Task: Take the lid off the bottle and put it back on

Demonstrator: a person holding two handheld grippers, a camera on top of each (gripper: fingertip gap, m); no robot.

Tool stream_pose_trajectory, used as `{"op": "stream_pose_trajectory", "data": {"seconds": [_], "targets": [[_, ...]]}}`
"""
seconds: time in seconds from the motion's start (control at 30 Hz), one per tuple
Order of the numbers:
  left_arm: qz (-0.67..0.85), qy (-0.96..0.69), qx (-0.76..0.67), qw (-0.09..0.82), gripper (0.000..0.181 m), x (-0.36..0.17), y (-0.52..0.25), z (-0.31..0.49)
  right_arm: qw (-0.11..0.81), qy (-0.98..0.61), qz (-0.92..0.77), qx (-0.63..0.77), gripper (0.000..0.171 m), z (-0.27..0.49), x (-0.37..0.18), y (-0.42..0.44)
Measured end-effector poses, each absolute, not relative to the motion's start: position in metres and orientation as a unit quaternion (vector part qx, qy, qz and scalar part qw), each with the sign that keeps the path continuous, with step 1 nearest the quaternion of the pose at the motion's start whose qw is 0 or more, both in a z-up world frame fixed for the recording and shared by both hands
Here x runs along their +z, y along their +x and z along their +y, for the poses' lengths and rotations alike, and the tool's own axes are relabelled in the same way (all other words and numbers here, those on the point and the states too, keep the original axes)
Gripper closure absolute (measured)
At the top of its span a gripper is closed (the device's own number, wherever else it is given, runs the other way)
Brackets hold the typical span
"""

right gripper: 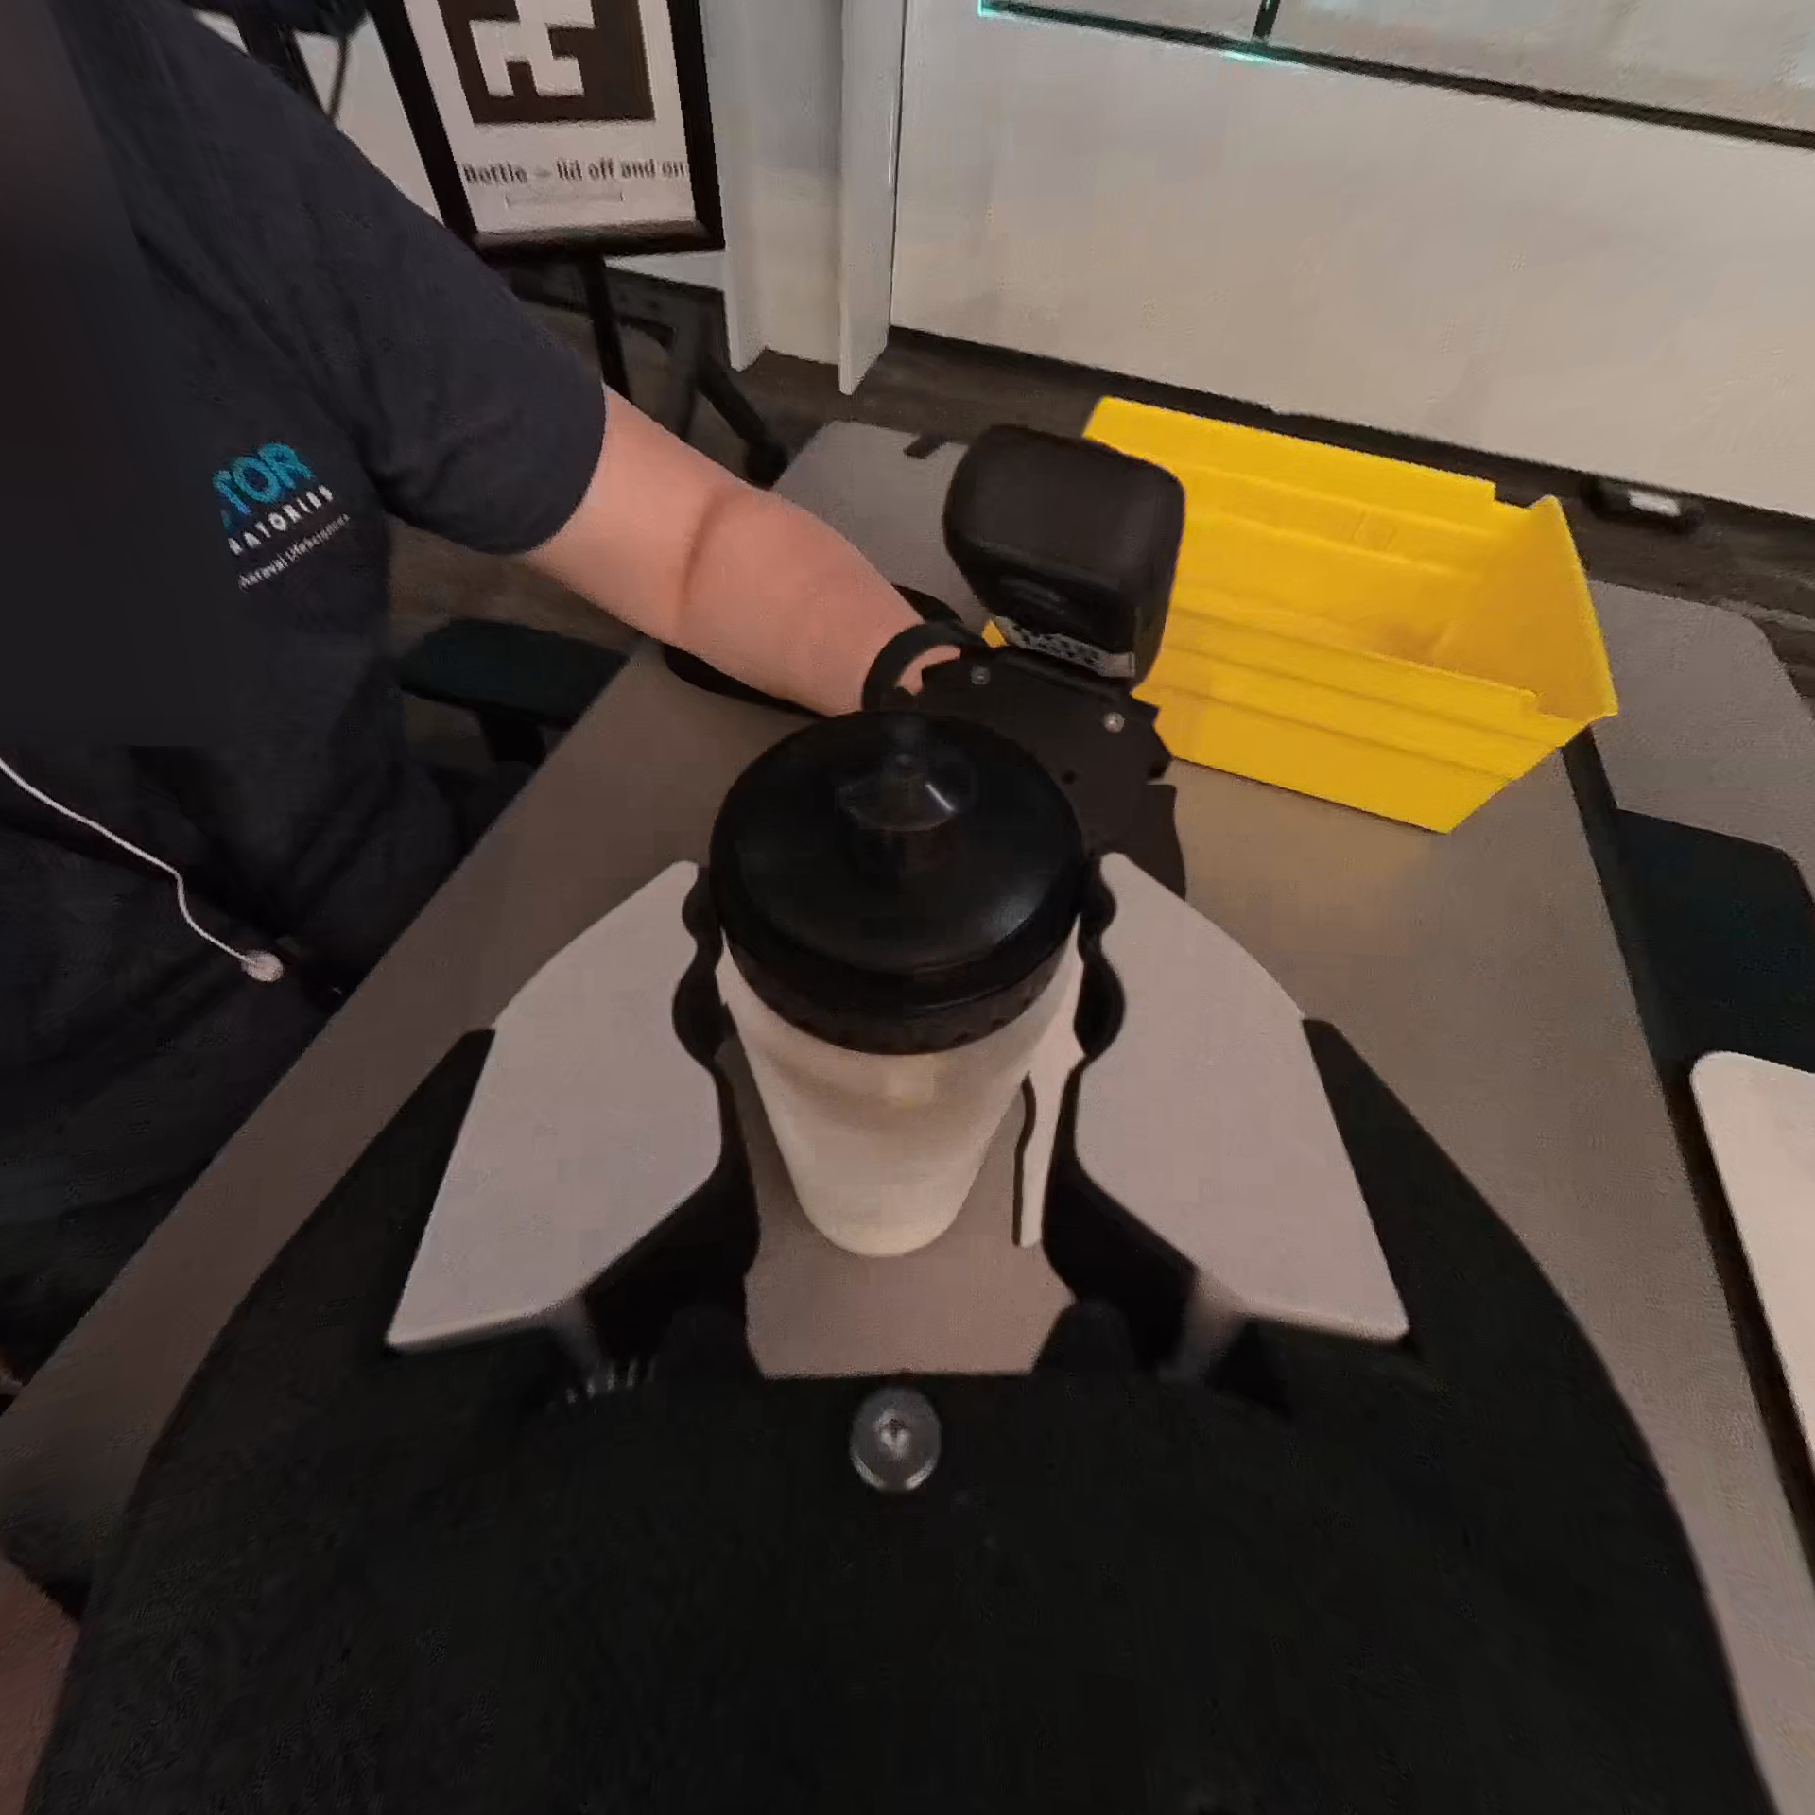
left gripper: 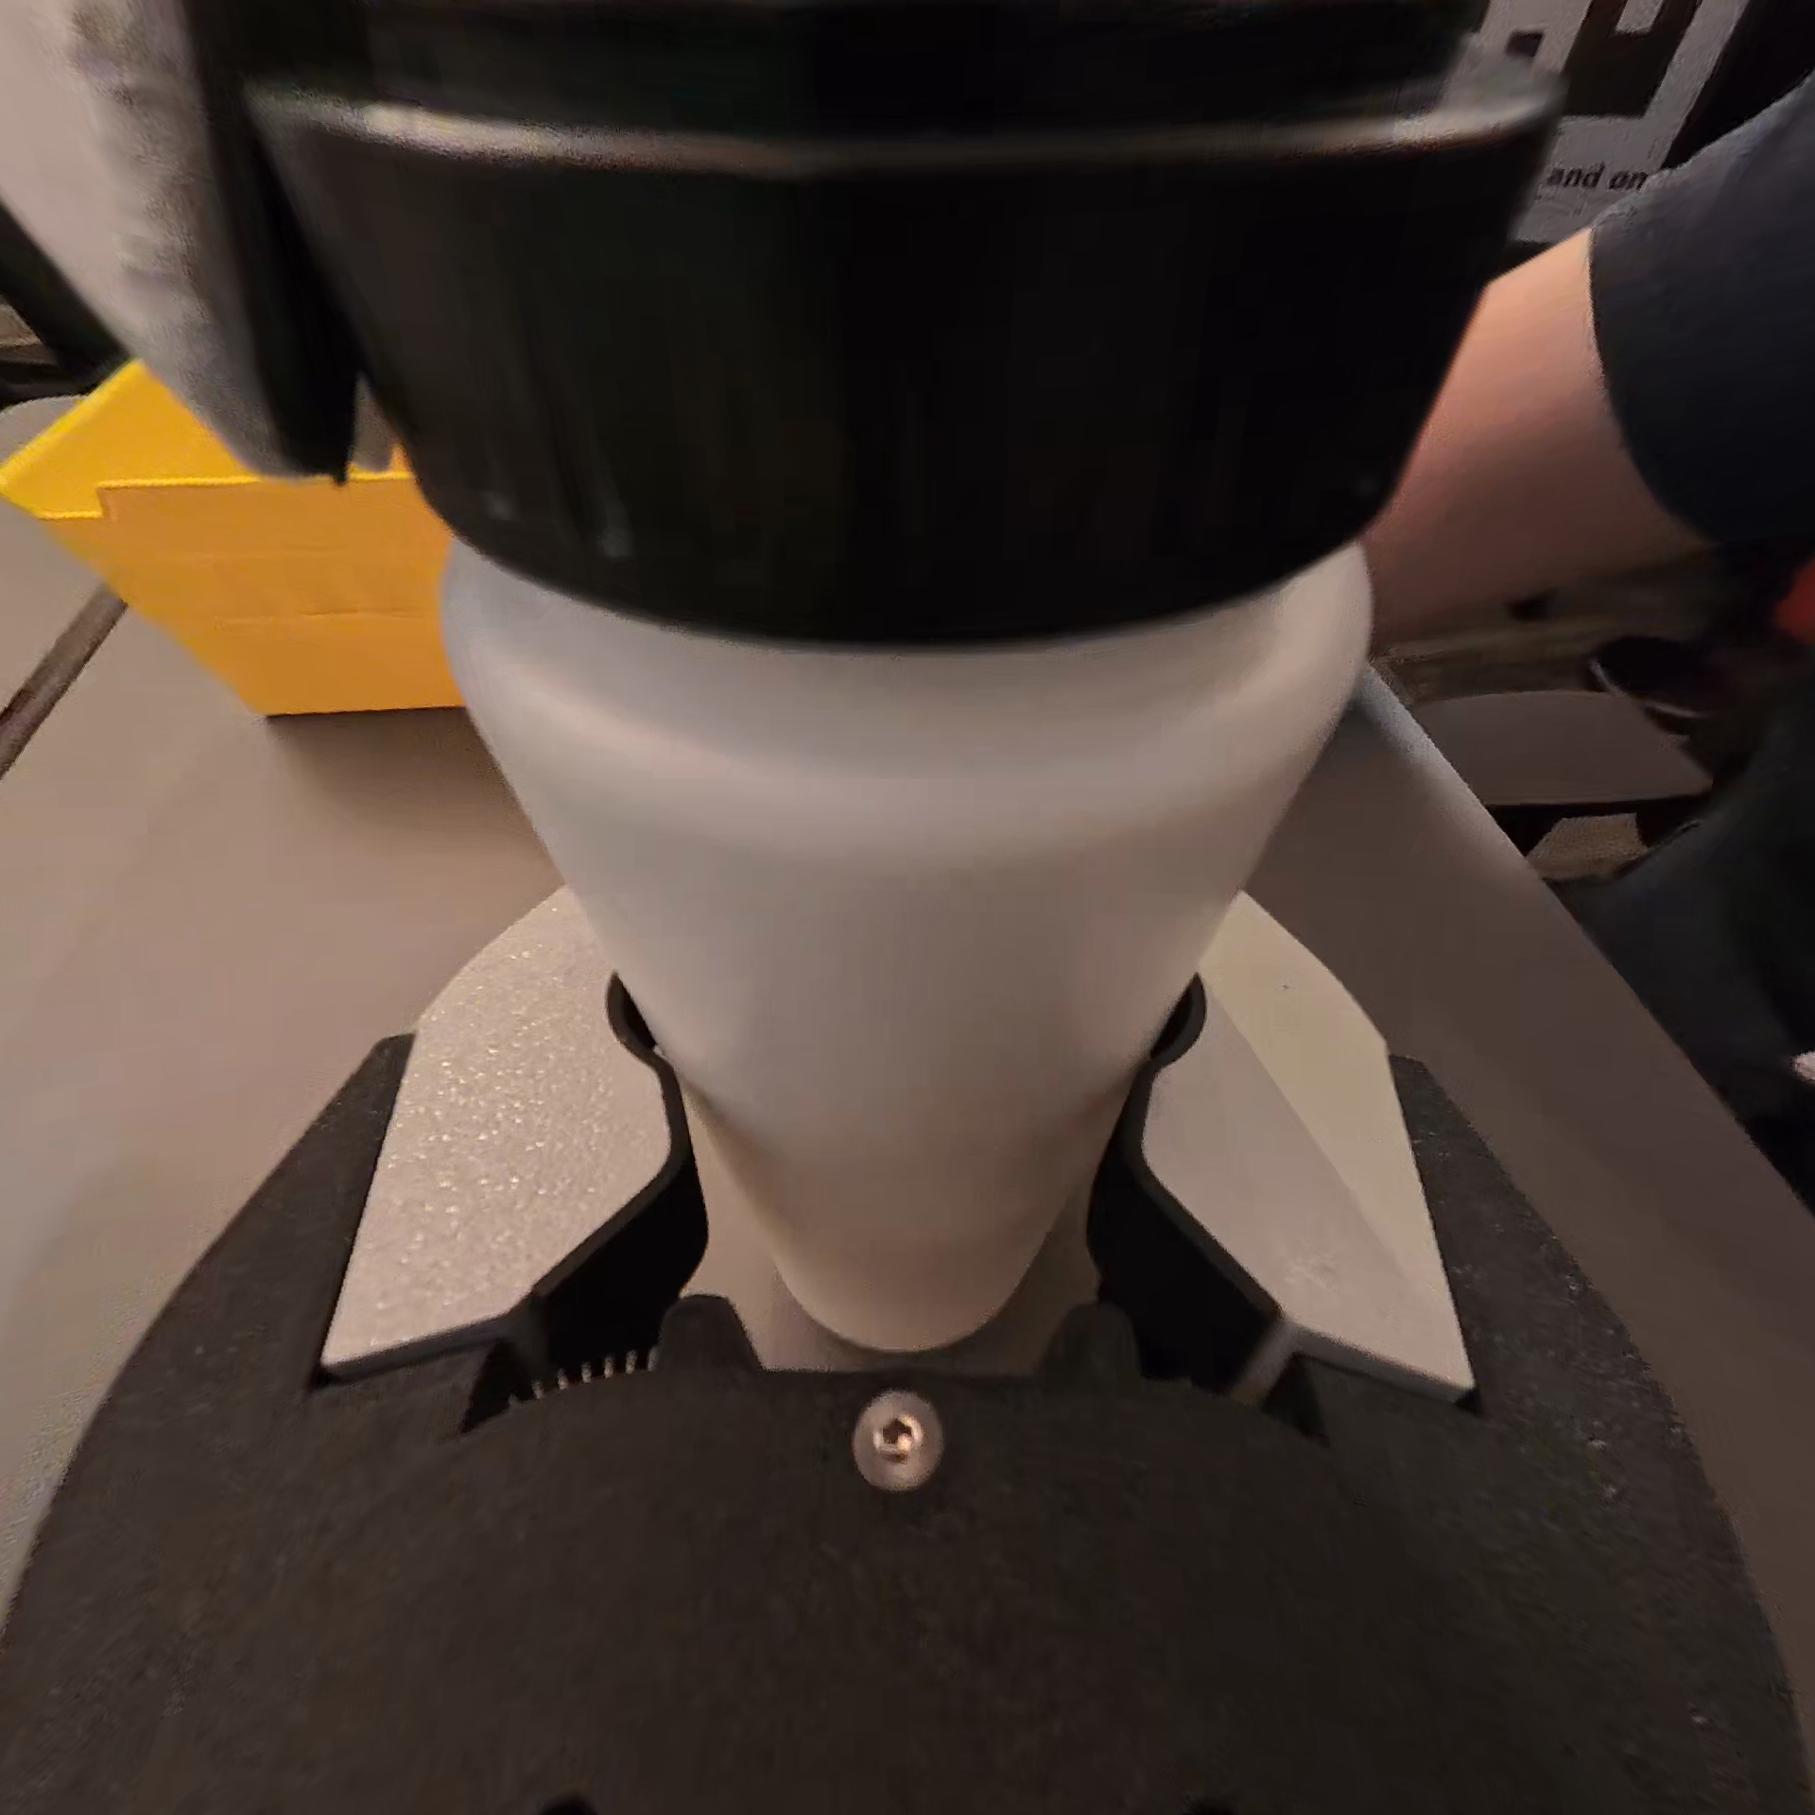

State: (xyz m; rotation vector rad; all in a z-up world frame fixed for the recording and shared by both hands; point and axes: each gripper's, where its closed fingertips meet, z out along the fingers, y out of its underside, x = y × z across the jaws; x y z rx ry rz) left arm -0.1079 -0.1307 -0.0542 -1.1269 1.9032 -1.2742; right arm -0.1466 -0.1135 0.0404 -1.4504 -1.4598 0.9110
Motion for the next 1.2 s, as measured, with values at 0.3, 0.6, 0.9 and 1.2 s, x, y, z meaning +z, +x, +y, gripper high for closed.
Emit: {"op": "stream_pose_trajectory", "data": {"seconds": [0.3,0.6,0.9,1.2], "targets": [[0.601,-0.558,-0.415,0.394,0.082,-0.049,-0.1,-0.051,0.511,-0.725,-0.387,0.252,0.087,-0.035,0.053,-0.146],[0.697,-0.461,-0.439,0.33,0.082,-0.053,-0.111,-0.095,0.451,-0.663,-0.511,0.311,0.094,-0.074,0.039,-0.158],[0.703,-0.46,-0.446,0.309,0.082,-0.056,-0.108,-0.108,0.447,-0.615,-0.532,0.372,0.072,-0.089,0.038,-0.168],[0.693,-0.487,-0.416,0.331,0.082,-0.058,-0.108,-0.089,0.463,-0.659,-0.497,0.324,0.091,-0.069,0.04,-0.165]]}}
